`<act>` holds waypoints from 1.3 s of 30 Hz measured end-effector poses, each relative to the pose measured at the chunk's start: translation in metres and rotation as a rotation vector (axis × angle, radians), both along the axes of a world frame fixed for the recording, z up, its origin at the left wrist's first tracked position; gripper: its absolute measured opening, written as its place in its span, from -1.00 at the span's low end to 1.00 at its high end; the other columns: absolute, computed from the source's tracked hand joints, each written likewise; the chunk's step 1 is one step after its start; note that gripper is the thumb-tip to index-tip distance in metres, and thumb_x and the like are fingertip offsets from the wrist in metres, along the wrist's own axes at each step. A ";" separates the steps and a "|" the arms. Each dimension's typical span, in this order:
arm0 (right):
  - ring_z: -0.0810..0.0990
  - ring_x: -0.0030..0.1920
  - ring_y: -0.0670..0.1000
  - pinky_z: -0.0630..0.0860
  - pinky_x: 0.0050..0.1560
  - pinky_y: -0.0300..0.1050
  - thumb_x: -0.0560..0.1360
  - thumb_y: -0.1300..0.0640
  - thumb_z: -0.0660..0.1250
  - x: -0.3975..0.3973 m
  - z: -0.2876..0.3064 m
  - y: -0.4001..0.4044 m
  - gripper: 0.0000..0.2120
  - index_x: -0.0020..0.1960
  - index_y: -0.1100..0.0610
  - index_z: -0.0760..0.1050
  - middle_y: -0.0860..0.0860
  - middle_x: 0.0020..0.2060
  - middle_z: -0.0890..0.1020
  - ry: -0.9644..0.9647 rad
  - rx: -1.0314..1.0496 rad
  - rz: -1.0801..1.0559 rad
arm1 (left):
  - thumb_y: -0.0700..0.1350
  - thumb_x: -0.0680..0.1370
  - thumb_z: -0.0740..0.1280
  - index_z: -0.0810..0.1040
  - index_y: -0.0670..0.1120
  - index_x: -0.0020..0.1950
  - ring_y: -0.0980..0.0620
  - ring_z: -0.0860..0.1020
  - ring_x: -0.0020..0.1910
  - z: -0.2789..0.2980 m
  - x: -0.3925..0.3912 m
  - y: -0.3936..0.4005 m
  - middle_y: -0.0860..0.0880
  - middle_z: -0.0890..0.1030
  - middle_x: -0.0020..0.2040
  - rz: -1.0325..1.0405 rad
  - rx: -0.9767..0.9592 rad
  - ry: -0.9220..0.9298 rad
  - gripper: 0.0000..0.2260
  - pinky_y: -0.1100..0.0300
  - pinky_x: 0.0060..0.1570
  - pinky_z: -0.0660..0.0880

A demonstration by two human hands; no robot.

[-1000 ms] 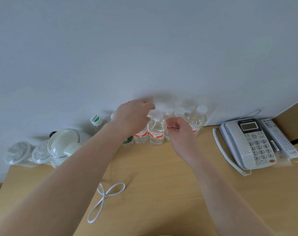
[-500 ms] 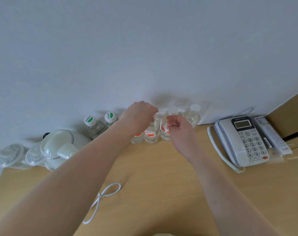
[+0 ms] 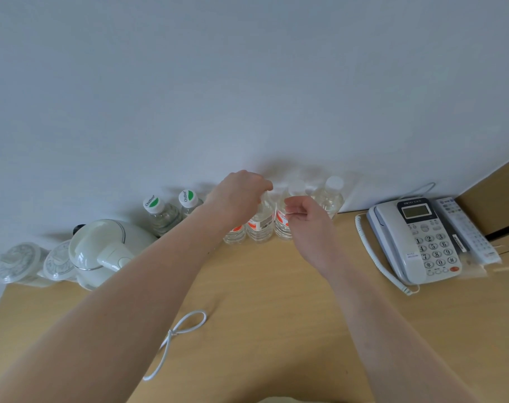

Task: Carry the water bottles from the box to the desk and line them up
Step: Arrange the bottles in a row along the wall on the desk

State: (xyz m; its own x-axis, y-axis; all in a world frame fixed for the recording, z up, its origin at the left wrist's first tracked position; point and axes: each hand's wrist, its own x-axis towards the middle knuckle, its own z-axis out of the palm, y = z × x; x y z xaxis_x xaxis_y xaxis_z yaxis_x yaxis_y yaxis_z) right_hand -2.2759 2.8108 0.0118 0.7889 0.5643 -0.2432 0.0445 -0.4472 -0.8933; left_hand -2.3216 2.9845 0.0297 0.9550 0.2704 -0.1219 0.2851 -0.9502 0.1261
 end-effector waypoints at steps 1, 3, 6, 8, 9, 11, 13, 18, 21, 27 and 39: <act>0.55 0.19 -0.13 0.39 -0.06 -0.43 0.59 0.29 0.16 0.000 0.000 0.000 -0.63 0.32 0.05 0.50 -0.09 0.21 0.59 -0.002 -0.001 0.000 | -0.36 0.59 0.22 0.57 0.00 0.38 -0.10 0.59 0.18 0.000 0.000 0.000 0.03 0.62 0.28 0.005 -0.009 -0.001 -0.56 0.08 0.06 0.46; 0.56 0.19 -0.12 0.39 -0.06 -0.43 0.59 0.29 0.17 0.000 0.000 0.000 -0.64 0.32 0.05 0.51 -0.08 0.23 0.59 -0.004 0.000 0.004 | -0.38 0.58 0.21 0.57 0.01 0.38 -0.07 0.60 0.18 0.002 -0.001 0.000 0.05 0.61 0.31 0.017 -0.025 0.005 -0.54 0.09 0.09 0.46; 0.55 0.18 -0.13 0.39 -0.07 -0.43 0.60 0.28 0.17 0.001 0.000 0.001 -0.65 0.32 0.05 0.51 -0.10 0.24 0.59 -0.003 0.000 0.006 | -0.34 0.60 0.24 0.54 0.03 0.42 -0.08 0.54 0.30 0.005 -0.001 0.000 0.02 0.58 0.36 0.048 -0.048 0.014 -0.55 0.06 0.24 0.45; 0.55 0.18 -0.13 0.38 -0.09 -0.45 0.60 0.28 0.17 0.001 0.000 0.002 -0.65 0.32 0.05 0.51 -0.11 0.23 0.59 -0.006 -0.002 0.008 | -0.18 0.62 0.32 0.50 0.03 0.46 -0.12 0.51 0.34 0.008 0.001 -0.002 -0.04 0.57 0.36 0.070 -0.038 0.032 -0.60 0.05 0.25 0.42; 0.55 0.18 -0.13 0.37 -0.10 -0.48 0.61 0.28 0.18 0.001 0.000 0.003 -0.65 0.33 0.05 0.51 -0.11 0.22 0.59 -0.007 -0.001 0.008 | -0.07 0.63 0.35 0.50 0.01 0.45 -0.14 0.52 0.32 0.009 0.003 -0.003 -0.08 0.58 0.32 0.085 -0.029 0.042 -0.62 0.05 0.22 0.43; 0.55 0.19 -0.13 0.36 -0.14 -0.53 0.61 0.28 0.18 0.001 0.001 0.004 -0.66 0.32 0.04 0.51 -0.12 0.22 0.59 -0.004 0.005 0.009 | 0.10 0.62 0.36 0.55 -0.06 0.39 -0.18 0.57 0.24 0.011 0.005 -0.004 -0.13 0.62 0.24 0.124 -0.005 0.068 -0.60 0.02 0.15 0.47; 0.55 0.20 -0.13 0.36 -0.16 -0.53 0.61 0.28 0.18 0.001 0.001 0.005 -0.65 0.32 0.03 0.51 -0.12 0.22 0.59 0.001 0.009 0.009 | 0.11 0.63 0.35 0.57 -0.10 0.35 -0.21 0.58 0.22 0.011 0.008 -0.005 -0.16 0.63 0.22 0.152 0.006 0.083 -0.61 0.00 0.16 0.51; 0.54 0.17 -0.15 0.37 -0.16 -0.49 0.60 0.29 0.16 0.002 0.000 0.003 -0.65 0.28 -0.01 0.50 -0.12 0.20 0.58 0.014 0.010 0.005 | 0.00 0.66 0.34 0.55 -0.05 0.41 -0.21 0.55 0.28 0.008 0.008 -0.004 -0.15 0.62 0.28 0.140 -0.013 0.088 -0.66 0.01 0.18 0.49; 0.55 0.18 -0.14 0.40 -0.09 -0.39 0.59 0.30 0.13 0.003 -0.001 0.001 -0.63 0.29 0.00 0.50 -0.11 0.20 0.59 0.012 0.013 0.005 | -0.06 0.66 0.34 0.50 0.01 0.47 -0.19 0.52 0.32 0.007 0.007 -0.001 -0.12 0.59 0.33 0.141 -0.042 0.085 -0.64 0.01 0.20 0.46; 0.56 0.22 -0.11 0.43 0.02 -0.29 0.59 0.30 0.14 0.004 -0.002 -0.001 -0.63 0.32 0.05 0.50 -0.10 0.22 0.59 0.016 0.023 -0.008 | -0.29 0.62 0.26 0.56 0.03 0.37 -0.13 0.57 0.20 0.010 0.006 -0.006 -0.07 0.64 0.17 0.145 -0.101 0.049 -0.62 0.02 0.07 0.53; 0.55 0.23 -0.09 0.43 -0.01 -0.35 0.59 0.30 0.13 0.003 -0.002 -0.004 -0.62 0.33 0.05 0.49 -0.07 0.24 0.57 0.028 0.032 -0.009 | -0.43 0.52 0.17 0.57 0.01 0.34 -0.10 0.52 0.24 0.015 0.006 -0.008 -0.02 0.56 0.29 0.092 -0.082 0.044 -0.49 0.11 0.06 0.45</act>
State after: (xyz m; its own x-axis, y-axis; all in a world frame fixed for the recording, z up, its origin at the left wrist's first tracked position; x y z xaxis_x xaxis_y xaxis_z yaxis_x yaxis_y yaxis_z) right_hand -2.2730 2.8068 0.0097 0.7873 0.5647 -0.2475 0.0151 -0.4190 -0.9079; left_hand -2.3157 2.9760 0.0450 0.9199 0.3440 -0.1885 0.3776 -0.9067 0.1879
